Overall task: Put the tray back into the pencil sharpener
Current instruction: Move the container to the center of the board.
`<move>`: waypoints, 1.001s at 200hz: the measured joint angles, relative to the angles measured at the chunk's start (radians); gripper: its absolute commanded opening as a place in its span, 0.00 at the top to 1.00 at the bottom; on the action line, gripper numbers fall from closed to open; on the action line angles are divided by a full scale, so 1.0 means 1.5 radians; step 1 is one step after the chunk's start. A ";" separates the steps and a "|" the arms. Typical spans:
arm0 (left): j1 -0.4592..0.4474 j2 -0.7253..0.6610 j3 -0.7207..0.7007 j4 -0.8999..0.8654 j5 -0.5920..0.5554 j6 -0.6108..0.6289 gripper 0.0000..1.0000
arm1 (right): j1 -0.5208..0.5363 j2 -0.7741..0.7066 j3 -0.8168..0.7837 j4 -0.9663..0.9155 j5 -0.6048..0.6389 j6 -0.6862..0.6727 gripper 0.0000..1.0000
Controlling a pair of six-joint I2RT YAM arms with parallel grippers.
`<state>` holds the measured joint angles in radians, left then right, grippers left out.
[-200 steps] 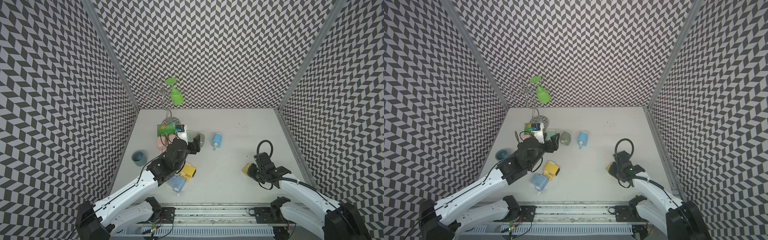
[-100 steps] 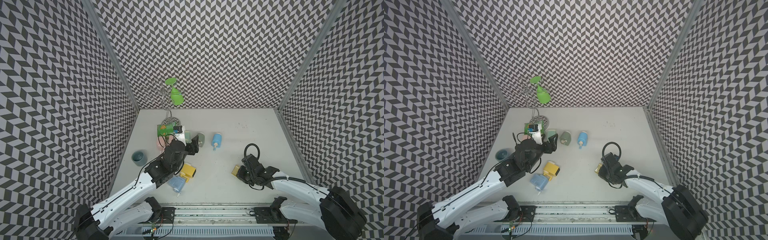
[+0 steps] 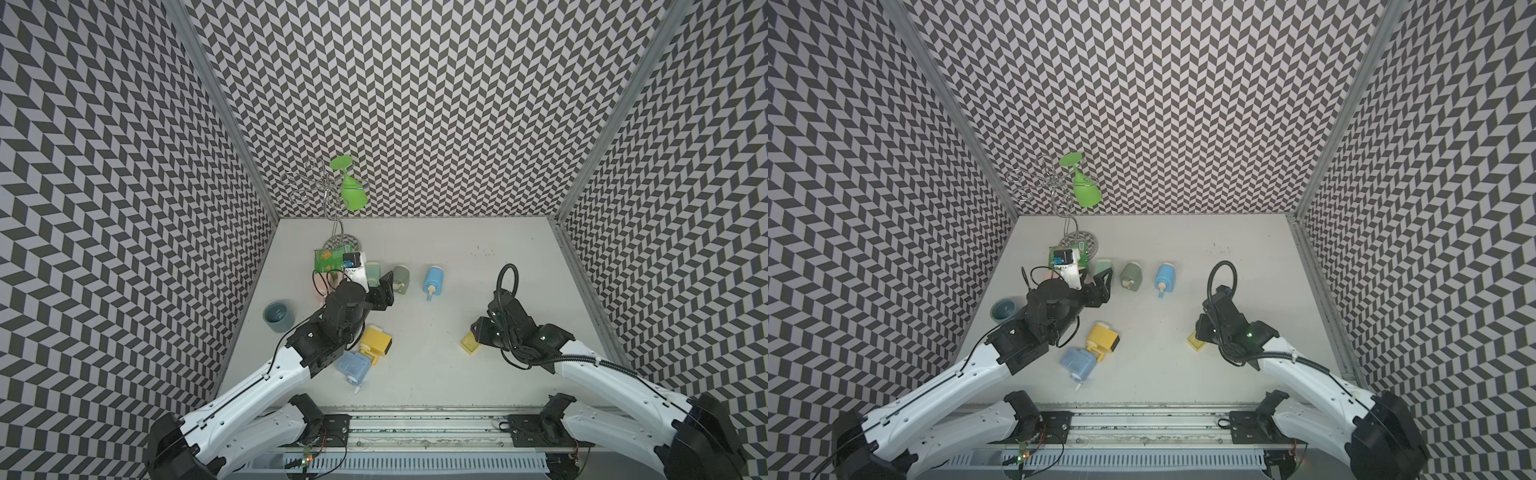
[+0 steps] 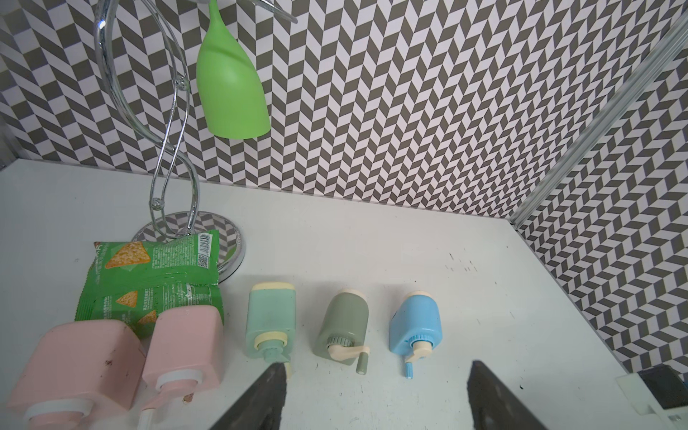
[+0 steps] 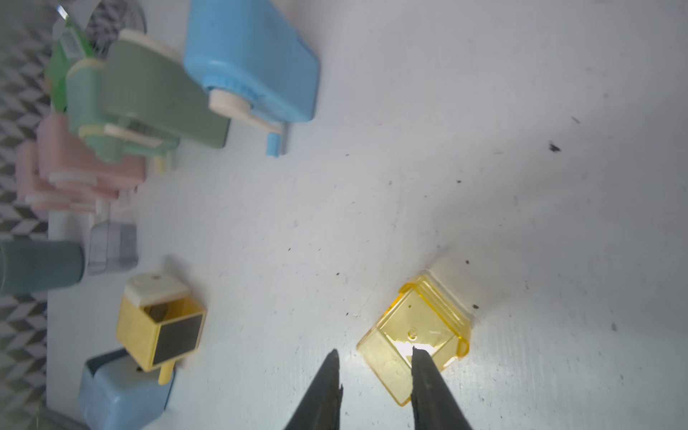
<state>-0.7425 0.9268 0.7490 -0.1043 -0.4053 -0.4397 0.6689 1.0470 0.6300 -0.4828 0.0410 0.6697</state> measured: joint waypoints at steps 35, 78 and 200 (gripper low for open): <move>0.017 -0.004 -0.016 0.000 0.013 -0.003 0.22 | 0.059 0.105 0.057 -0.003 -0.008 -0.114 0.64; 0.026 -0.009 -0.026 0.000 0.025 -0.006 0.22 | 0.104 0.172 0.068 -0.034 0.034 -0.147 0.64; 0.029 -0.013 -0.032 0.002 0.040 -0.017 0.24 | 0.122 0.204 0.038 -0.036 0.050 -0.092 0.80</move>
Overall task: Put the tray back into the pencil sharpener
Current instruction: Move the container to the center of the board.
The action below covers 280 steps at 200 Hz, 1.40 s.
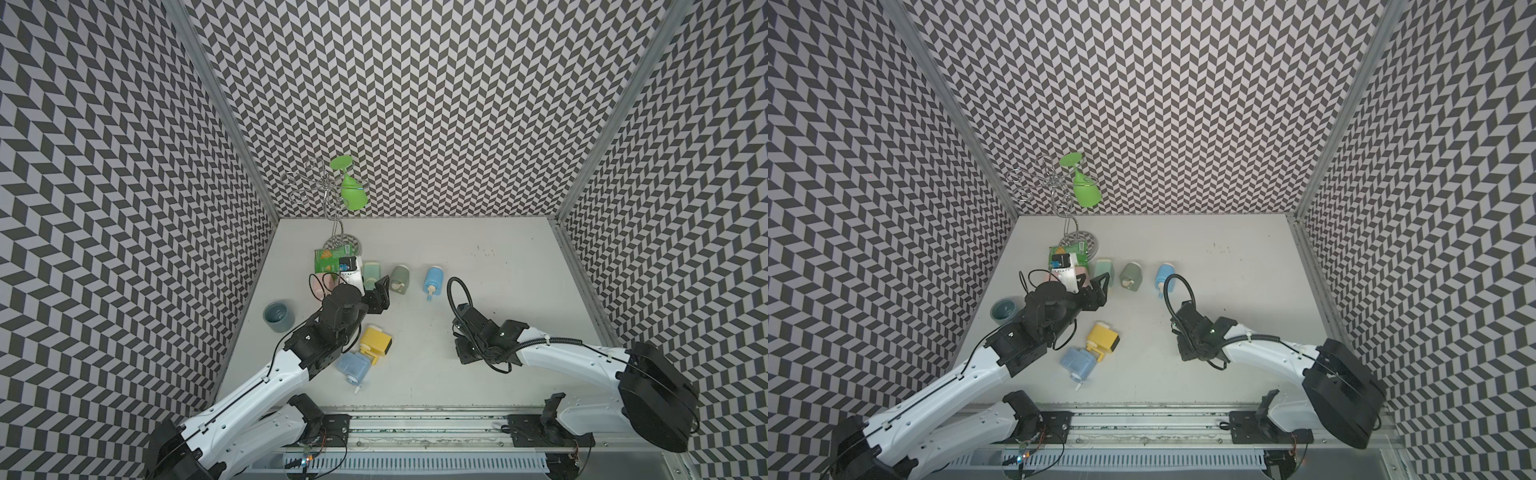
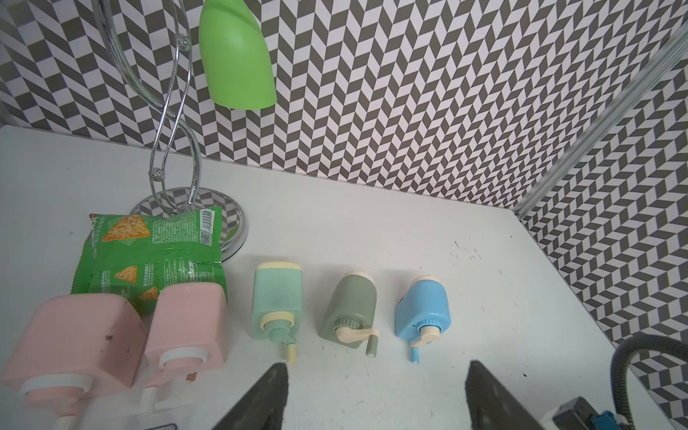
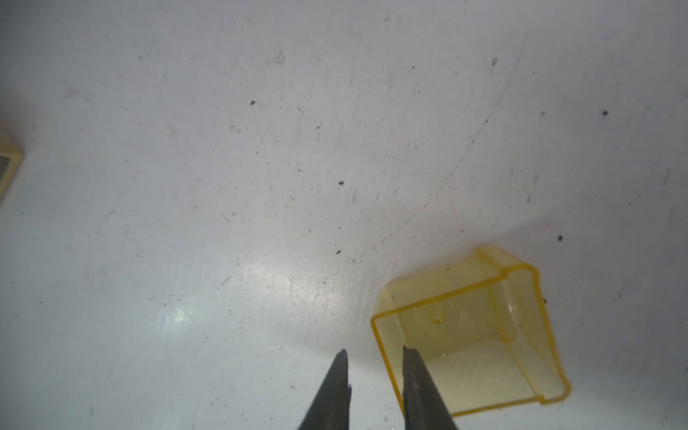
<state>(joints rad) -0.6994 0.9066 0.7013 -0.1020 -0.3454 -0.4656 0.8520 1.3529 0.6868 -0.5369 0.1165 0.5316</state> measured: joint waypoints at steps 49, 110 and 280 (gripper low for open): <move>0.001 -0.002 0.000 0.000 0.000 0.000 0.24 | 0.004 0.023 0.003 0.017 0.000 0.024 0.91; 0.006 -0.015 -0.002 0.000 0.000 0.000 0.24 | 0.022 0.084 0.077 0.031 0.011 0.108 0.97; 0.010 -0.033 -0.003 -0.110 0.036 0.028 0.15 | 0.036 -0.061 0.072 0.120 0.021 0.060 0.36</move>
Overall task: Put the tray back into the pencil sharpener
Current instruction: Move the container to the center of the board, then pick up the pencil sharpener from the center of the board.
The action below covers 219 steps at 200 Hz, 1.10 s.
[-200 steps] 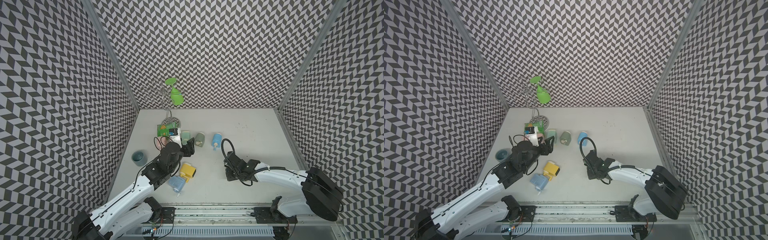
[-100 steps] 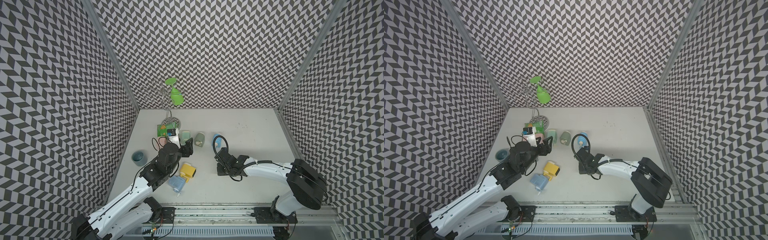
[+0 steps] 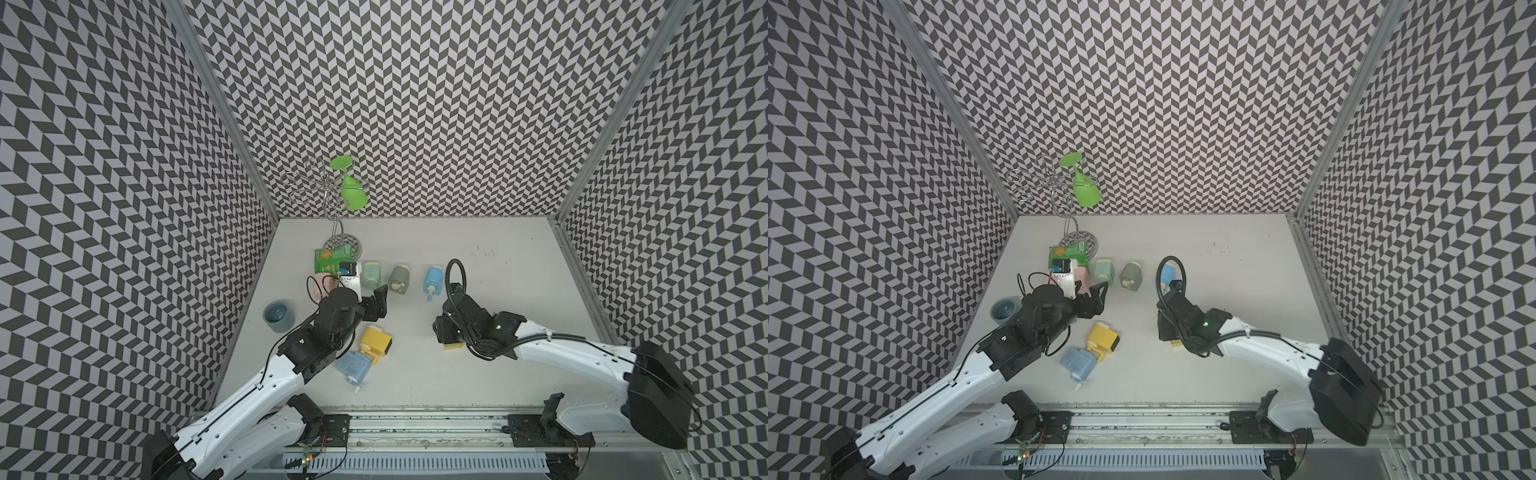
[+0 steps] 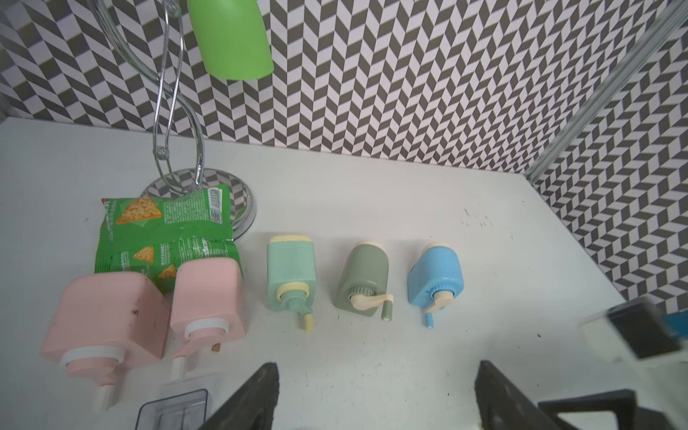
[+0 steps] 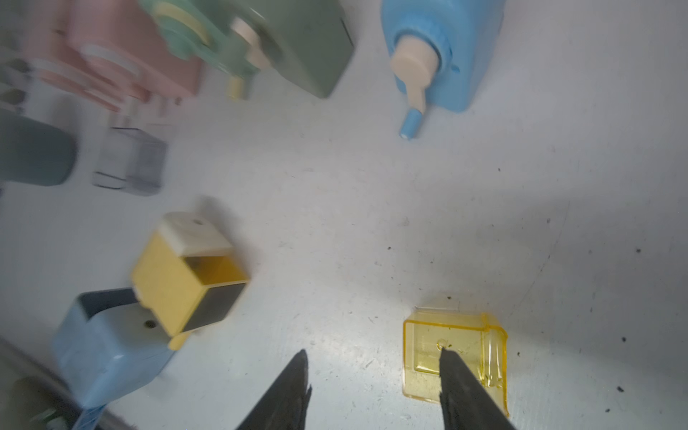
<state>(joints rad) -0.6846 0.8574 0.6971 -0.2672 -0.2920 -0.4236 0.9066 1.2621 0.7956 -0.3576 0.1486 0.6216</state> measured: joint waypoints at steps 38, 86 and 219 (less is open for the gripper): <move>0.017 -0.031 -0.016 -0.055 0.012 -0.051 0.14 | 0.006 -0.112 -0.126 0.219 -0.065 -0.162 0.22; 0.107 -0.114 -0.075 -0.051 0.038 -0.133 0.12 | 0.074 0.035 -0.089 0.349 -0.117 -0.375 0.15; 0.173 -0.186 -0.106 -0.047 0.054 -0.180 0.12 | 0.130 0.333 0.058 0.397 -0.075 -0.501 0.11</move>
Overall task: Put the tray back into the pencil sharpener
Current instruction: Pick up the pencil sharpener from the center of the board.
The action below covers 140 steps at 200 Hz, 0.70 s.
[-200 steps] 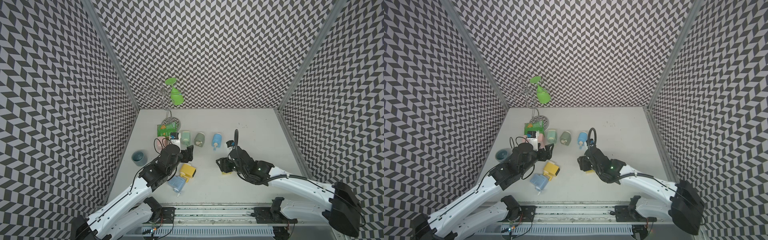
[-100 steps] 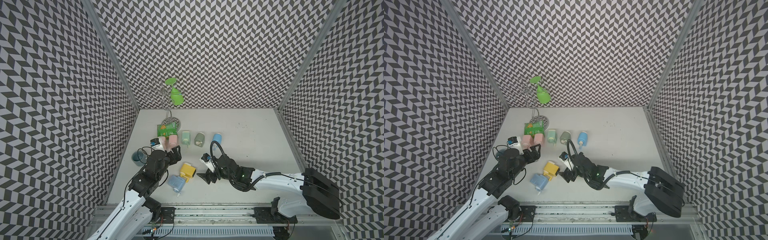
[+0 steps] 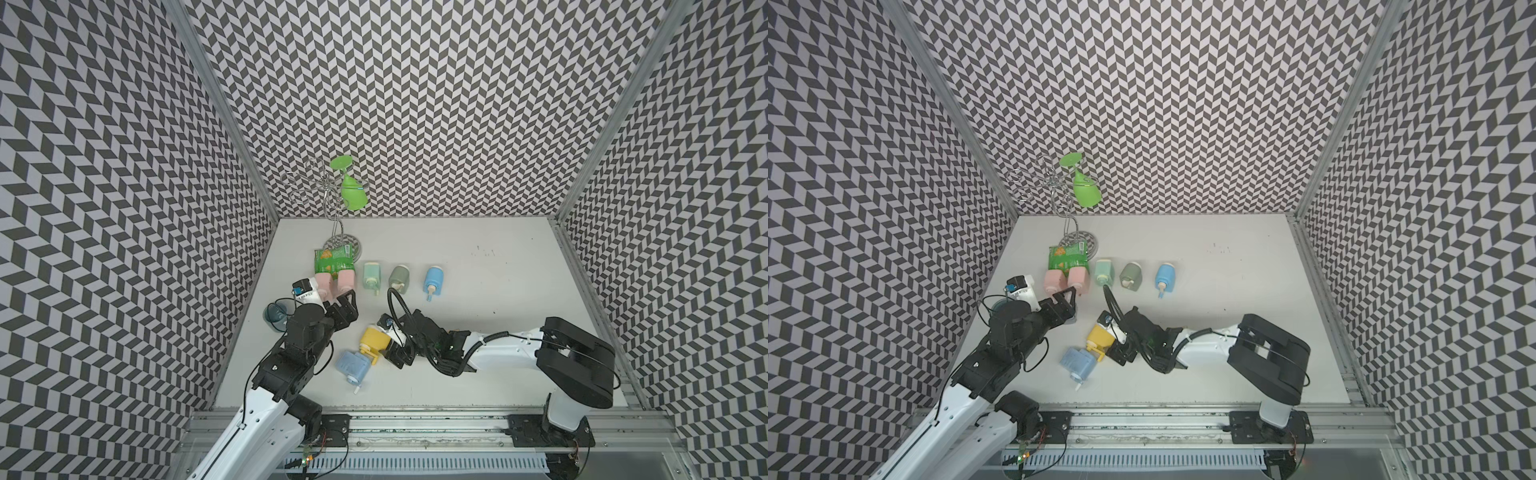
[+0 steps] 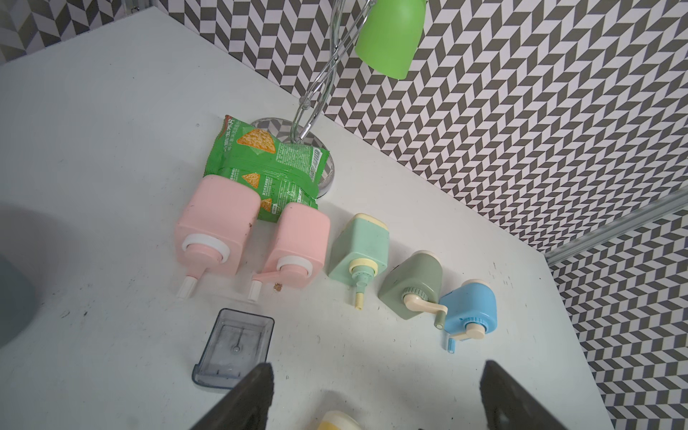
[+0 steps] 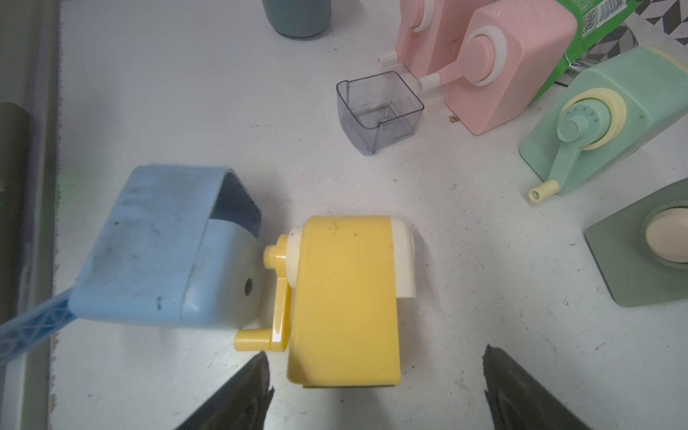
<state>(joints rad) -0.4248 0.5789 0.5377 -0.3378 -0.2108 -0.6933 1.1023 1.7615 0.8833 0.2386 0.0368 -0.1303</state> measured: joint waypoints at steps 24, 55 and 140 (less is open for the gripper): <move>0.000 -0.003 0.000 0.000 0.000 0.001 0.12 | 0.000 0.025 0.025 -0.002 -0.001 0.000 0.12; 0.000 -0.004 0.000 0.000 0.000 0.003 0.12 | 0.000 0.049 0.041 -0.007 -0.005 0.000 0.14; 0.000 -0.007 0.000 0.000 -0.001 0.012 0.13 | 0.001 0.082 0.051 -0.019 -0.008 0.000 0.24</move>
<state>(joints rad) -0.4248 0.5686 0.5377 -0.3382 -0.2115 -0.6746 1.1030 1.8839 0.9600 0.2096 0.0246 -0.1303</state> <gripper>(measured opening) 0.874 0.775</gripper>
